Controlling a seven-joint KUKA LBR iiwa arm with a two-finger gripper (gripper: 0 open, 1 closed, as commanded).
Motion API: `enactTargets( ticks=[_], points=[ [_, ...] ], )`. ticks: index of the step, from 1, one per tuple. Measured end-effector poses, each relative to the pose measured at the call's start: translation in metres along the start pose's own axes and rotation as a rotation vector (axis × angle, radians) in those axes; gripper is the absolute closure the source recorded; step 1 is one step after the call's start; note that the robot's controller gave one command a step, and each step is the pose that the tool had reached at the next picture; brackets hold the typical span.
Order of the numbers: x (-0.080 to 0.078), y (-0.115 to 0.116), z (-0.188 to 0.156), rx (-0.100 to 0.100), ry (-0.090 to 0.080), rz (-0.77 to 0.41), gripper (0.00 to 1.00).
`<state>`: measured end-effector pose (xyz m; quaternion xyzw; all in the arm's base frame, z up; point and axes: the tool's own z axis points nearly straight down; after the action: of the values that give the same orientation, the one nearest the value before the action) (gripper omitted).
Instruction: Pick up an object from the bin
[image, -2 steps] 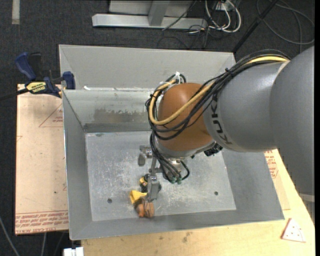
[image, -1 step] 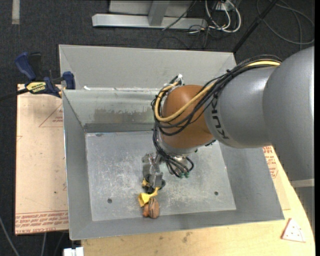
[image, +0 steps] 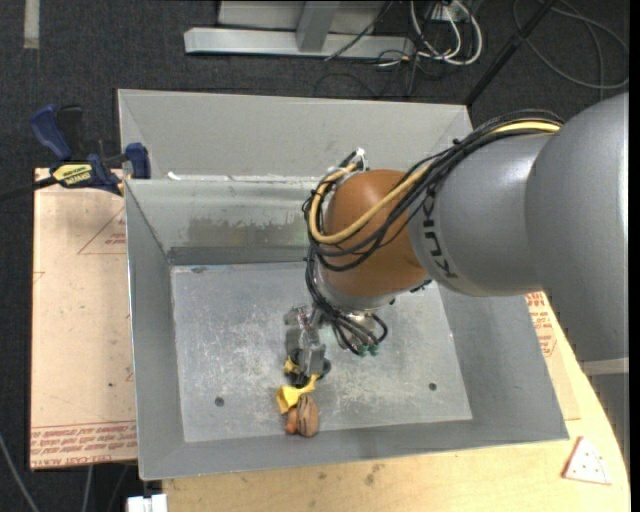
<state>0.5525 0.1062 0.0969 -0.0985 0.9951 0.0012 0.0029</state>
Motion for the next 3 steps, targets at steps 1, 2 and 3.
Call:
enactTargets(
  ticks=[1,2,3],
  points=[
    [-0.0018,0.0019,-0.0073,0.000,0.003,-0.013,0.00],
    [-0.0017,0.0019,-0.0072,0.000,0.003,-0.013,0.00],
    [-0.0021,-0.0040,-0.0036,0.000,0.005,0.015,0.00]
  ],
)
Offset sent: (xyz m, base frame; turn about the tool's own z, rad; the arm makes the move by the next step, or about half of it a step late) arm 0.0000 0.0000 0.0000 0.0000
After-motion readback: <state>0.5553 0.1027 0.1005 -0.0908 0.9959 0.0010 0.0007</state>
